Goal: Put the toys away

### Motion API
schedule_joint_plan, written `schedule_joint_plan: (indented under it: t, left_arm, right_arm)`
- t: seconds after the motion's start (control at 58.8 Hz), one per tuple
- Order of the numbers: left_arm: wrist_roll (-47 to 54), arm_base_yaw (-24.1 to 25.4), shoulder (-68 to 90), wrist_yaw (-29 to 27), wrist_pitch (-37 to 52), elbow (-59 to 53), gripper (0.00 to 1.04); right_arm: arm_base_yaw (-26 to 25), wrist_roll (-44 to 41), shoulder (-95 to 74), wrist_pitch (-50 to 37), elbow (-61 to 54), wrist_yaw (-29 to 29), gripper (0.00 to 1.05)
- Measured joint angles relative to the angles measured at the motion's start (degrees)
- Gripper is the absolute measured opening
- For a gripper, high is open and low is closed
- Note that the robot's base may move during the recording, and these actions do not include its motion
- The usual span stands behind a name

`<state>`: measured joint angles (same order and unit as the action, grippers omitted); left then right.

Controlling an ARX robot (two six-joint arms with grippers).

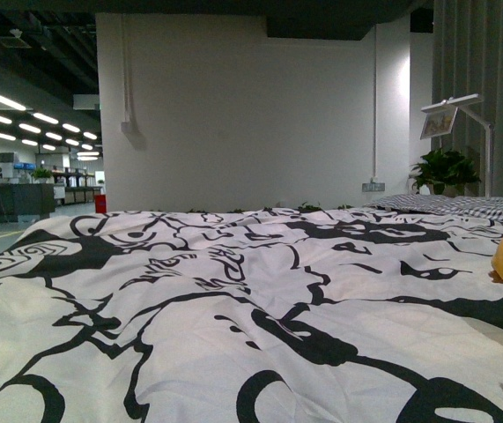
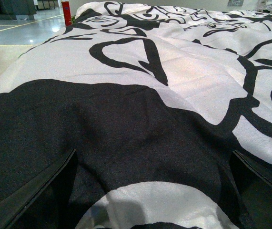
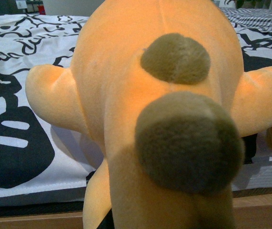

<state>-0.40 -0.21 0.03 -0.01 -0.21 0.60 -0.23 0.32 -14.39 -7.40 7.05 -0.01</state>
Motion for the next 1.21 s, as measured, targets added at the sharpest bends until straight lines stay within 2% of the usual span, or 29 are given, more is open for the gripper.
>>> schedule_joint_plan:
  t: [0.255, 0.408, 1.207]
  left_arm:
    - [0.02, 0.0, 0.0, 0.0, 0.0, 0.0, 0.98]
    - [0.0, 0.0, 0.0, 0.0, 0.0, 0.0, 0.98]
    - [0.0, 0.0, 0.0, 0.0, 0.0, 0.0, 0.98]
  right_arm:
    - [0.0, 0.0, 2.75, 0.13, -2.14, 0.0, 0.07]
    - [0.02, -0.02, 10.01, 7.23, -2.93, 0.0, 0.07]
    - [0.02, -0.04, 14.16, 7.26, -6.23, 0.02, 0.07]
